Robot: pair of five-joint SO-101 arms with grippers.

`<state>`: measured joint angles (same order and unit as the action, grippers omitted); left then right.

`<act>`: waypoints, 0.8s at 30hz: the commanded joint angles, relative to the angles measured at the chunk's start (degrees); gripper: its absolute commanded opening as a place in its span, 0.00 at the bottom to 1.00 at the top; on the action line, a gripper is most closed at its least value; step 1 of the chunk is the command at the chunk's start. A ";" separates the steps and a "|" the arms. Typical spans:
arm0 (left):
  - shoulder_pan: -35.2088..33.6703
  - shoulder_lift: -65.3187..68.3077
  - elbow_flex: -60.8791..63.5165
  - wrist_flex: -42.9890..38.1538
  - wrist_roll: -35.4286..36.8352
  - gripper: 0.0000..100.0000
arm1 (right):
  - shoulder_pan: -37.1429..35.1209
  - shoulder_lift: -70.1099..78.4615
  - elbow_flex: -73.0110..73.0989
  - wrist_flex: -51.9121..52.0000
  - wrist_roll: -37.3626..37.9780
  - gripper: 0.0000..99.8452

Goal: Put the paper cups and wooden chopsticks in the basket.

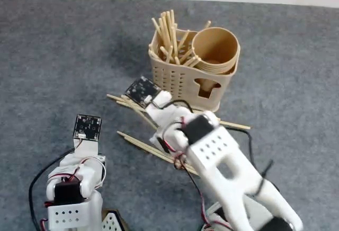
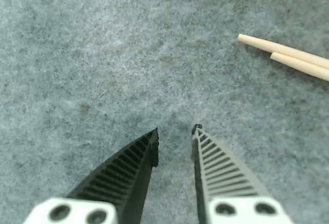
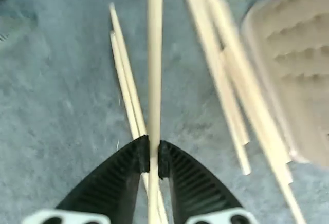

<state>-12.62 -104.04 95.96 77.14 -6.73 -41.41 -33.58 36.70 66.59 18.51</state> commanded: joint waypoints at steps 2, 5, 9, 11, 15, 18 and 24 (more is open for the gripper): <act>-0.31 0.04 1.19 0.26 0.35 0.12 | 0.66 -10.15 1.01 0.57 0.44 0.00; -0.31 0.04 1.19 0.26 0.35 0.12 | 0.57 -14.20 1.54 0.57 0.35 0.00; -0.31 0.04 1.19 0.26 0.35 0.12 | 0.66 -19.30 1.10 0.57 -5.36 0.00; -0.31 0.04 1.19 0.26 0.35 0.12 | 0.66 -21.93 1.01 0.48 -7.38 0.00; -0.31 0.04 1.19 0.26 0.35 0.12 | 0.75 -26.86 0.84 -4.35 -7.91 0.00; -0.31 0.04 1.19 0.26 0.35 0.12 | 1.80 -29.58 1.01 -11.65 -7.91 0.00; -0.31 0.04 1.19 0.26 0.35 0.12 | 7.16 -30.11 0.84 -24.92 -7.91 0.00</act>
<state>-12.62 -104.04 95.96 77.14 -6.73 -36.92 -62.51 38.64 49.01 11.12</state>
